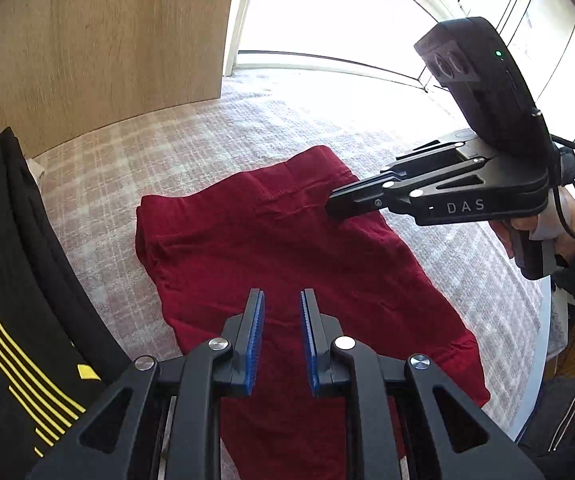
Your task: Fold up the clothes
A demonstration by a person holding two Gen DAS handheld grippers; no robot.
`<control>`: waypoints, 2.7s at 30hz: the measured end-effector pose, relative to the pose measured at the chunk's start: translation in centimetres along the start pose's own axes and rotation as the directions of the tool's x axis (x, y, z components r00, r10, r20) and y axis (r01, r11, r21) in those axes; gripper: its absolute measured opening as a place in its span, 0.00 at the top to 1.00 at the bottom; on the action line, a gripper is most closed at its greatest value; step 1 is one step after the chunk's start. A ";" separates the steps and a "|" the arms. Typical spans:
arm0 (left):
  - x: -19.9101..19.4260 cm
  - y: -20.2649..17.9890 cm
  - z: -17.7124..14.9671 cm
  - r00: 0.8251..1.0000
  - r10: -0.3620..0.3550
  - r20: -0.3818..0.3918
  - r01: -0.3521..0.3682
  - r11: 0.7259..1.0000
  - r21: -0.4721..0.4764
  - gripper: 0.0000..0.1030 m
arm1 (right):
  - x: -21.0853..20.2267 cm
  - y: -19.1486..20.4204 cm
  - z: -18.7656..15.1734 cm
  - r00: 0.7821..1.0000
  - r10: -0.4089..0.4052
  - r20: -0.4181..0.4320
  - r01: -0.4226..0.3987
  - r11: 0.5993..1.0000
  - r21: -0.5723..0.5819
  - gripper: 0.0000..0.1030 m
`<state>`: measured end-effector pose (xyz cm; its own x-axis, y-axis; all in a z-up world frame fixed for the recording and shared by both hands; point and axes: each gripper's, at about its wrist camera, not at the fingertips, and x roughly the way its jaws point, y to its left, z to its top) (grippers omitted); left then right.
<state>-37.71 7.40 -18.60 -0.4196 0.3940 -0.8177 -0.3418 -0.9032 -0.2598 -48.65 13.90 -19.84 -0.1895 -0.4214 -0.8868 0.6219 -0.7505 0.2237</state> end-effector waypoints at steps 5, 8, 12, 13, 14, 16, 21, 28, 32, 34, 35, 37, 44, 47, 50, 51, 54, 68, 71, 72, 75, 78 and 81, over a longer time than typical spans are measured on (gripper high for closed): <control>1.4 1.9 0.5 0.998 0.051 -0.025 -0.051 0.999 0.001 0.85 | 1.5 -1.9 0.1 1.000 -0.006 -0.030 0.007 1.000 0.016 0.98; 0.4 2.1 0.7 0.999 0.047 -0.009 -0.047 0.999 0.001 0.85 | 1.0 -2.1 -0.1 1.000 0.007 -0.029 -0.007 1.000 0.015 0.98; -0.7 2.9 2.3 0.998 0.050 0.024 -0.050 0.999 -0.009 0.81 | -1.2 -2.3 0.0 0.998 0.025 0.056 -0.027 0.999 0.036 0.95; -0.9 3.1 2.7 0.998 0.051 0.033 -0.051 0.999 -0.012 0.81 | -1.4 -2.6 0.1 0.999 0.008 0.054 -0.011 0.999 0.049 0.93; -1.0 3.5 3.2 0.997 0.063 0.035 -0.062 0.998 -0.019 0.81 | -1.6 -2.9 0.2 0.999 -0.008 0.052 0.005 0.998 0.062 0.89; -1.0 4.6 4.0 0.997 0.075 0.029 -0.074 0.997 -0.038 0.77 | -1.6 -3.6 0.2 0.999 -0.042 0.032 0.039 0.996 0.082 0.70; 0.5 5.8 5.3 0.993 0.105 -0.051 -0.105 0.994 0.004 0.69 | -1.2 -4.5 -0.1 0.997 -0.071 0.001 0.071 0.995 0.071 0.57; 2.8 6.6 6.3 0.985 0.119 -0.124 -0.117 0.993 0.022 0.63 | -0.4 -5.9 0.7 1.000 -0.005 -0.009 0.006 0.994 0.112 0.56; 3.7 6.8 6.3 0.983 0.112 -0.144 -0.108 0.994 0.031 0.63 | 0.5 -6.3 1.1 1.000 0.004 -0.030 -0.001 0.994 0.108 0.56; 3.8 6.9 6.3 0.985 0.102 -0.139 -0.099 0.995 0.028 0.62 | 0.7 -6.4 1.1 0.999 0.012 -0.038 -0.008 0.994 0.105 0.57; 3.9 7.0 6.3 0.986 0.098 -0.136 -0.095 0.995 0.027 0.62 | 0.9 -6.4 1.1 0.999 0.015 -0.042 -0.011 0.994 0.104 0.56; 3.9 7.1 6.3 0.987 0.093 -0.129 -0.089 0.995 0.032 0.62 | 1.2 -6.6 1.1 0.998 0.023 -0.052 -0.017 0.994 0.109 0.56; 3.8 7.0 6.4 0.989 0.083 -0.121 -0.077 0.996 0.056 0.68 | 1.7 -6.9 1.5 0.996 0.046 -0.070 -0.039 0.993 0.109 0.56; 3.8 6.6 6.5 0.990 0.077 -0.121 -0.069 0.995 0.068 0.75 | 1.8 -6.6 1.7 0.996 0.031 -0.088 -0.024 0.996 0.083 0.58; 3.7 6.2 6.5 0.989 0.089 -0.120 -0.078 0.993 0.091 0.77 | 1.9 -6.0 1.7 0.996 0.018 -0.093 -0.014 0.999 0.051 0.69; 3.7 6.2 6.5 0.989 0.088 -0.120 -0.077 0.993 0.092 0.78 | 1.9 -5.8 1.8 0.996 0.014 -0.090 -0.010 0.999 0.046 0.70; 3.5 6.1 6.4 0.991 0.083 -0.109 -0.073 0.993 0.095 0.82 | 1.6 -5.4 1.8 0.997 0.007 -0.074 -0.005 1.000 0.031 0.77; -0.7 4.5 5.9 1.000 0.015 -0.018 -0.013 0.996 0.089 0.89 | -1.9 -4.3 0.8 0.997 0.079 0.006 -0.079 0.995 0.066 0.77; -1.9 3.7 5.5 1.000 -0.005 -0.004 0.005 0.994 0.111 0.89 | -2.0 -3.0 0.7 1.000 0.027 -0.007 -0.027 1.000 0.011 0.77; -1.8 3.6 5.5 1.000 -0.002 -0.010 0.003 0.994 0.112 0.89 | -1.9 -2.6 0.7 1.000 0.004 -0.013 -0.004 1.000 -0.013 0.77; -0.7 4.0 5.7 0.999 0.021 -0.033 -0.018 0.995 0.099 0.89 | -1.0 -2.9 0.9 0.999 -0.031 -0.031 0.030 0.999 -0.031 0.77; -0.1 4.5 5.8 0.999 0.027 -0.041 -0.023 0.996 0.090 0.89 | 0.1 -3.6 1.3 0.997 -0.053 -0.050 0.052 0.998 -0.034 0.76; 0.2 4.9 5.8 0.998 0.041 -0.051 -0.036 0.995 0.091 0.89 | 1.0 -4.2 1.6 0.996 -0.057 -0.064 0.056 0.998 -0.029 0.75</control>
<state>-44.31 4.06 -17.00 -0.3901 0.3480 -0.8525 -0.4017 -0.8974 -0.1825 -52.66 15.81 -20.97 -0.1755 -0.3440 -0.9224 0.6323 -0.7575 0.1622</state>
